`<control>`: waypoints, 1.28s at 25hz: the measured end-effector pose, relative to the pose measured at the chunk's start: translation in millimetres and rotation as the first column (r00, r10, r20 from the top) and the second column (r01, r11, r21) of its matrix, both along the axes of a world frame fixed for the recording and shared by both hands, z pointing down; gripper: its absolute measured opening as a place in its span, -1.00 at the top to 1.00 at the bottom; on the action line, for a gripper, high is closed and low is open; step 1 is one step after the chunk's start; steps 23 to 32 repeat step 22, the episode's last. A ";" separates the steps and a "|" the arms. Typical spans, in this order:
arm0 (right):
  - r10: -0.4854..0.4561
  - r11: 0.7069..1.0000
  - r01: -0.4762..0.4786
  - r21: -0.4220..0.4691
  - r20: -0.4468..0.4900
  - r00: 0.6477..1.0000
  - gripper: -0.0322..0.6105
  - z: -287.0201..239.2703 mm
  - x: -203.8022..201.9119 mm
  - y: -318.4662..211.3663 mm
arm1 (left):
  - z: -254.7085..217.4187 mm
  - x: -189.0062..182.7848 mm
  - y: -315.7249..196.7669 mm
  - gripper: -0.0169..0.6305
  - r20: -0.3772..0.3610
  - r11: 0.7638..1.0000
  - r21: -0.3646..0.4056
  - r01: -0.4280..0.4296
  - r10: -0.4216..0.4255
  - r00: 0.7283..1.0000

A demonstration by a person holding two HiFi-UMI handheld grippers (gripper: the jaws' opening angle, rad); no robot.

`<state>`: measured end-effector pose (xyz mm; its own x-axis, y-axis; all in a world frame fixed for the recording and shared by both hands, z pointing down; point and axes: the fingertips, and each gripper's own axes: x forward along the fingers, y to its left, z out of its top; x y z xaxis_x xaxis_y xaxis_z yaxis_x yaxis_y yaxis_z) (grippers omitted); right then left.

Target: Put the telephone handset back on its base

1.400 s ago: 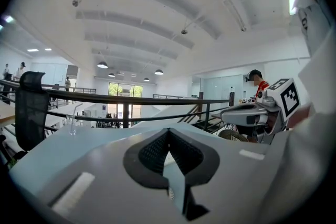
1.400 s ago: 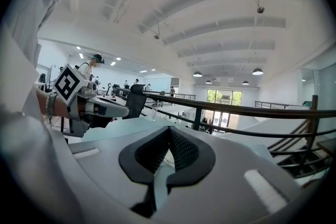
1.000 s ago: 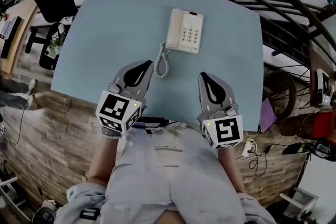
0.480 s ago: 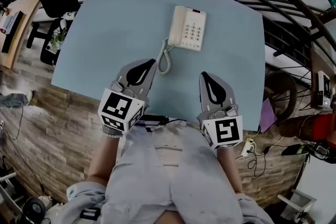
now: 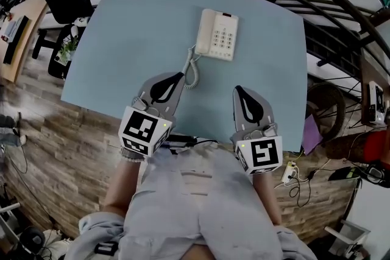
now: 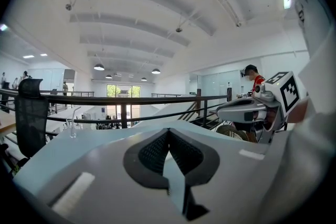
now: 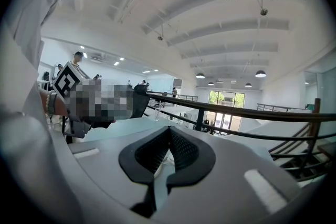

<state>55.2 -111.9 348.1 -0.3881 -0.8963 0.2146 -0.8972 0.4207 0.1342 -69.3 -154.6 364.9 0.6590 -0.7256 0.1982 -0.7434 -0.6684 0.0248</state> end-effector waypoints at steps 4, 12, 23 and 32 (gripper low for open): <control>0.001 1.000 -0.001 -0.001 -0.002 1.000 0.89 0.1 0.3 2.4 | 1.9 1.2 2.4 0.94 0.000 1.000 -0.009 -0.006 0.006 1.000; 0.015 1.000 -0.015 -0.009 -0.009 1.000 0.89 3.9 2.8 6.0 | -0.2 2.3 4.9 0.94 -0.012 1.000 -0.014 -0.012 0.012 1.000; 0.014 1.000 -0.014 -0.014 -0.022 1.000 0.89 6.2 -3.6 7.3 | -2.8 -3.1 3.7 0.94 -0.021 1.000 -0.005 -0.012 0.012 1.000; 0.014 1.000 -0.014 -0.014 -0.022 1.000 0.89 6.2 -3.6 7.3 | -2.8 -3.1 3.7 0.94 -0.021 1.000 -0.005 -0.012 0.012 1.000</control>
